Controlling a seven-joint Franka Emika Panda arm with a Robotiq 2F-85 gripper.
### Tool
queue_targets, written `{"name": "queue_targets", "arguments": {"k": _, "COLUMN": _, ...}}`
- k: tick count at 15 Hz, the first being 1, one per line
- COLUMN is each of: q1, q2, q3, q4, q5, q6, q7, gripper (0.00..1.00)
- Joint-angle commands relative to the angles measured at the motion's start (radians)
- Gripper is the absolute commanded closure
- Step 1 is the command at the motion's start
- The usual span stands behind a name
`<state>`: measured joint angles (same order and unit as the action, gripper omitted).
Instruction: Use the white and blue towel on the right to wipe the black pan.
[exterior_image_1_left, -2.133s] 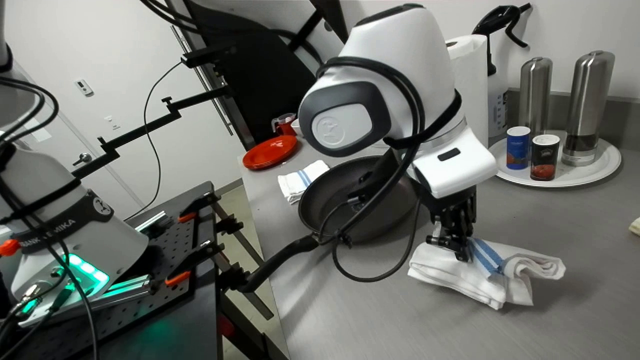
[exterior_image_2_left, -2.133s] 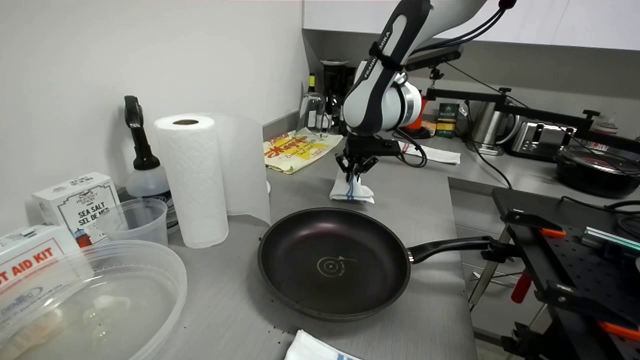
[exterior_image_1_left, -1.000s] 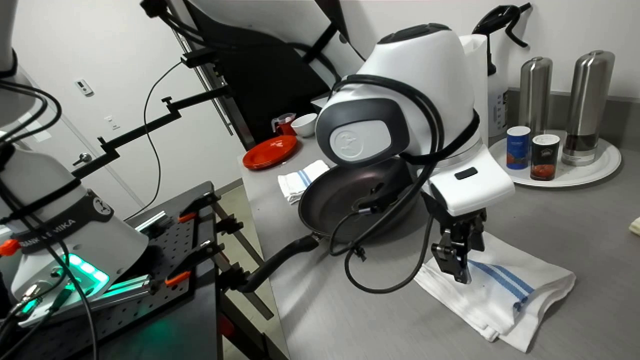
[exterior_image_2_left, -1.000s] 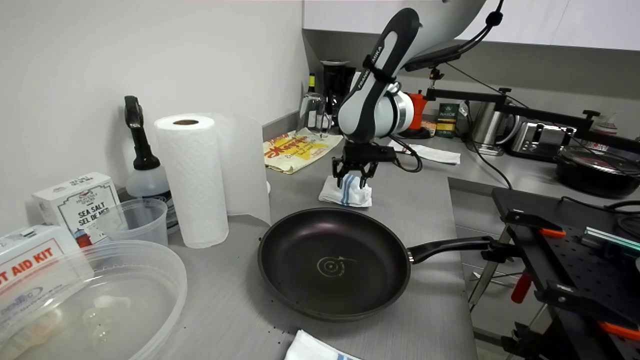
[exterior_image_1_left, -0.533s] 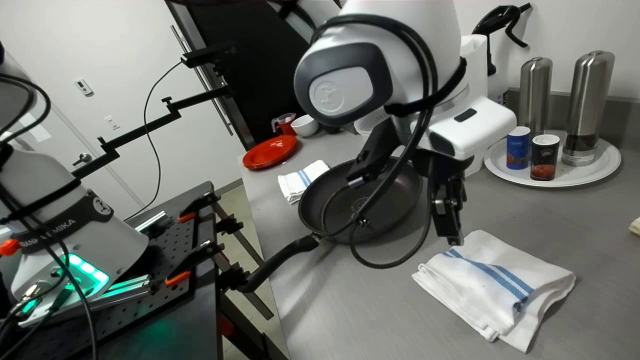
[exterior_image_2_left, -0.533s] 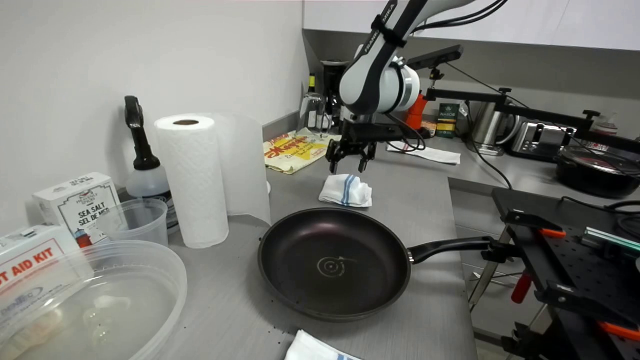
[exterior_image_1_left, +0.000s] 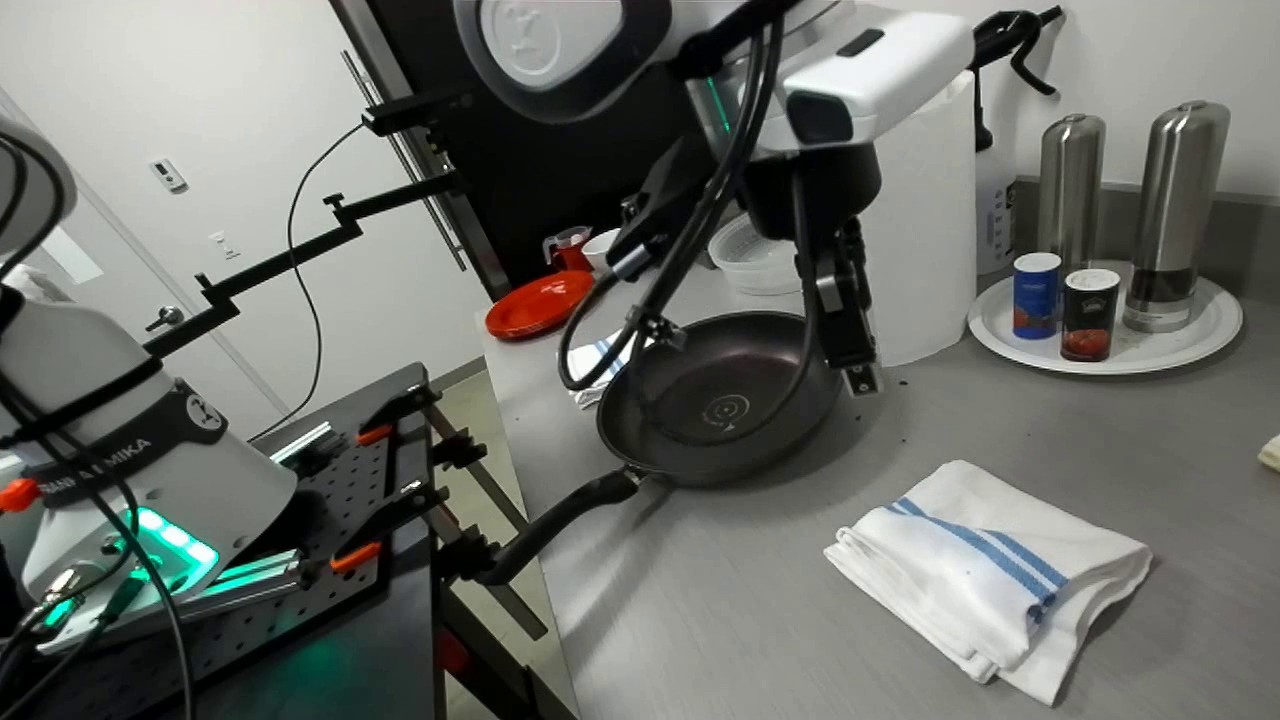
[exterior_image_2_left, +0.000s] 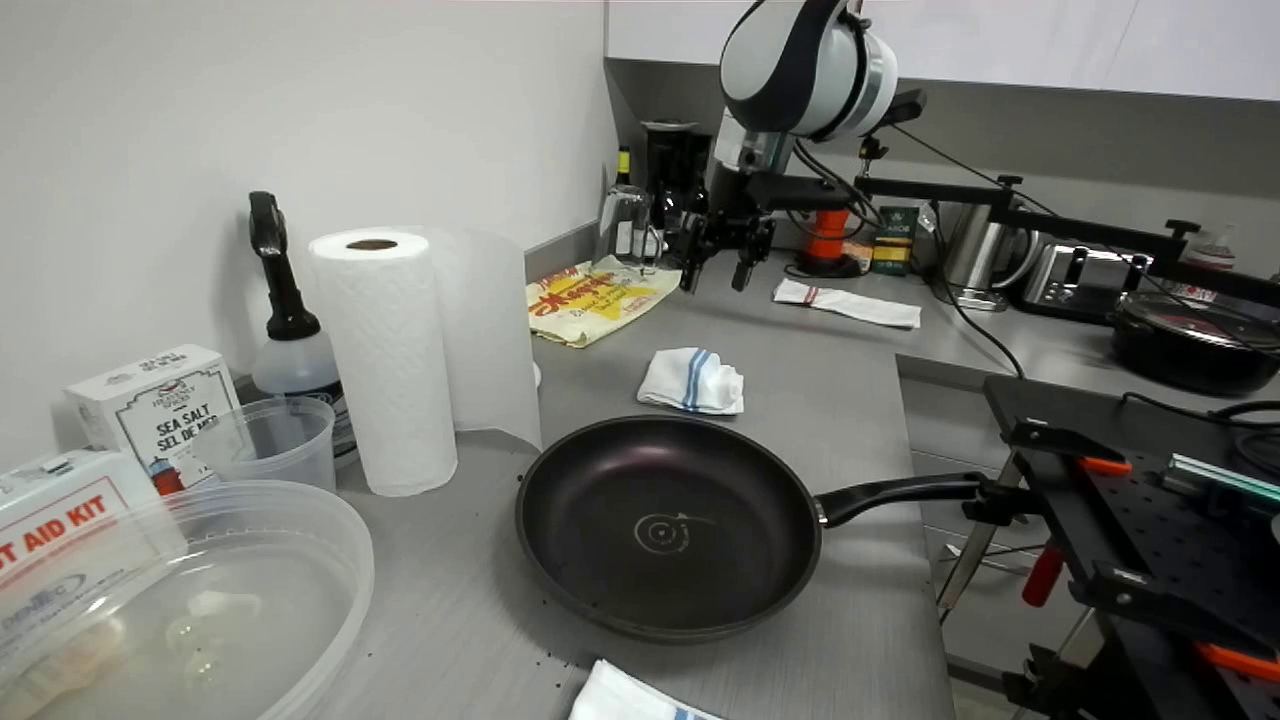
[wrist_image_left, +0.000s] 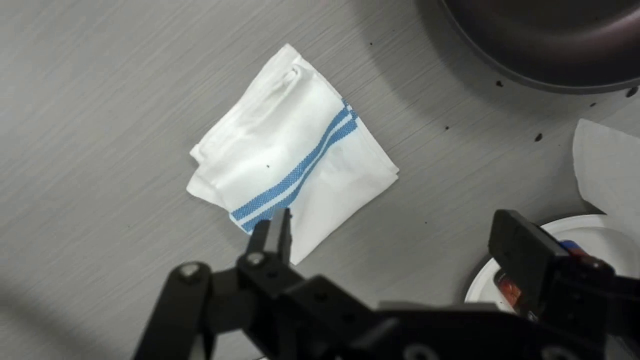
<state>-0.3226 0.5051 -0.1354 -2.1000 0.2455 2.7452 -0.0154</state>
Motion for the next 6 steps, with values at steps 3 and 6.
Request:
{"name": "queue_targets", "arguments": {"k": 3, "q1": -0.001, "q2": -0.034, "q3": 0.001, "q4": -0.032, "q5": -0.006, "q6": -0.002, "q7": -0.004, "gripper": 0.00}}
{"name": "queue_targets", "arguments": {"k": 6, "q1": -0.001, "q2": -0.035, "q3": 0.001, "q4": -0.037, "q5": -0.006, "q6": -0.002, "q7": -0.005, "gripper": 0.00}}
